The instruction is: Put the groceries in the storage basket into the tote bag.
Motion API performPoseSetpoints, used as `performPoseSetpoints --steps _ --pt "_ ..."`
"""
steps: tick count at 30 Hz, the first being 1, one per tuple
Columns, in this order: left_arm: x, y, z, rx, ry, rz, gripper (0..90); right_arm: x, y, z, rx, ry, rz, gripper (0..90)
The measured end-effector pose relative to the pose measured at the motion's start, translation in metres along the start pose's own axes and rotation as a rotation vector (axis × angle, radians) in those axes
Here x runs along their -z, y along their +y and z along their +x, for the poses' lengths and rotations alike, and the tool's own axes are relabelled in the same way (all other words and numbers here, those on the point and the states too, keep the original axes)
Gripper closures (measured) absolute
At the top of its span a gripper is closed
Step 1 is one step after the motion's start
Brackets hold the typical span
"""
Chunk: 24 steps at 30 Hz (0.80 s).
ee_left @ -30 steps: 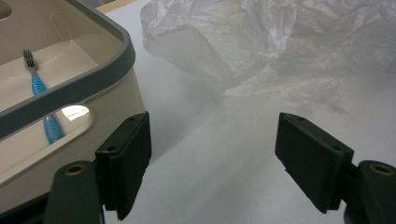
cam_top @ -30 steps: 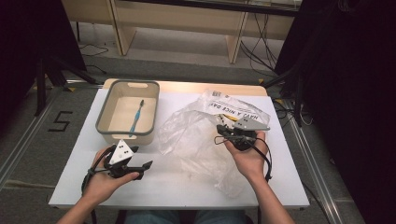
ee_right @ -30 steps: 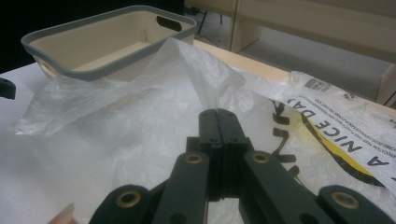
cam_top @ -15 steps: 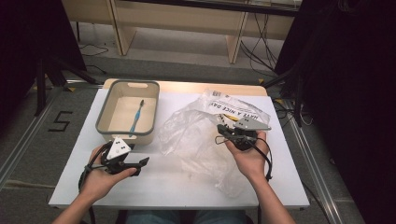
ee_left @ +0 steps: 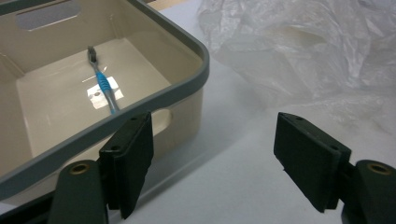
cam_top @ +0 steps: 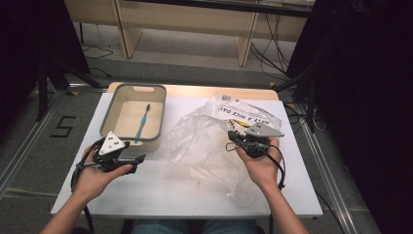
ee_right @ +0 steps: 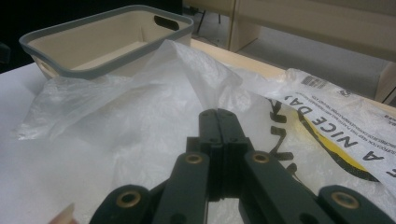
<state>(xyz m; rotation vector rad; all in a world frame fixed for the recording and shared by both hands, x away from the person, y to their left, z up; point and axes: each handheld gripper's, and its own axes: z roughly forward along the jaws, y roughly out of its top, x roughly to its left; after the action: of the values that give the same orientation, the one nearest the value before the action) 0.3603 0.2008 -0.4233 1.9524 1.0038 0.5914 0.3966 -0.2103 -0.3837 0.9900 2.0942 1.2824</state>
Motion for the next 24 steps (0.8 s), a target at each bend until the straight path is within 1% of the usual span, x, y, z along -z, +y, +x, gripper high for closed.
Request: performPoseSetpoints --steps 4,8,9,11,14,15,16,18,20,22,24 --pt "-0.001 0.005 0.006 0.012 0.010 -0.006 28.7 0.000 0.000 0.000 0.000 -0.002 -0.001 90.0" --pt "-0.002 0.013 0.013 0.033 0.032 0.006 30.0 0.000 -0.001 0.001 -0.001 -0.001 0.002 90.0" --pt "-0.002 0.013 0.013 0.033 0.032 0.006 30.2 0.000 -0.001 0.001 -0.001 -0.001 0.002 90.0" --pt "-0.005 0.019 0.018 0.053 0.044 0.011 30.6 0.000 -0.001 0.001 -0.002 0.000 0.002 90.0" --pt "-0.010 0.027 0.024 0.056 0.053 0.013 31.3 0.000 -0.001 0.001 -0.001 0.000 0.003 90.0" --pt "-0.012 0.029 0.025 0.068 0.058 0.011 31.8 0.000 -0.001 0.001 -0.001 0.000 0.003 90.0" --pt "-0.014 0.032 0.027 0.074 0.065 0.019 32.2 0.000 -0.001 0.001 0.000 -0.001 0.005 90.0" --pt "-0.018 0.038 0.030 0.072 0.087 0.026 32.9 0.000 -0.001 0.001 -0.001 -0.001 0.006 90.0" --pt "-0.023 0.045 0.033 0.068 0.086 0.032 33.0 0.000 -0.001 0.002 -0.003 -0.001 0.007 90.0" --pt "-0.027 0.052 0.036 0.064 0.095 0.034 33.2 0.000 -0.001 0.002 -0.003 0.000 0.008 90.0" --pt "-0.032 0.058 0.039 0.056 0.097 0.046 33.3 0.000 -0.001 0.002 0.000 0.000 0.006 90.0"
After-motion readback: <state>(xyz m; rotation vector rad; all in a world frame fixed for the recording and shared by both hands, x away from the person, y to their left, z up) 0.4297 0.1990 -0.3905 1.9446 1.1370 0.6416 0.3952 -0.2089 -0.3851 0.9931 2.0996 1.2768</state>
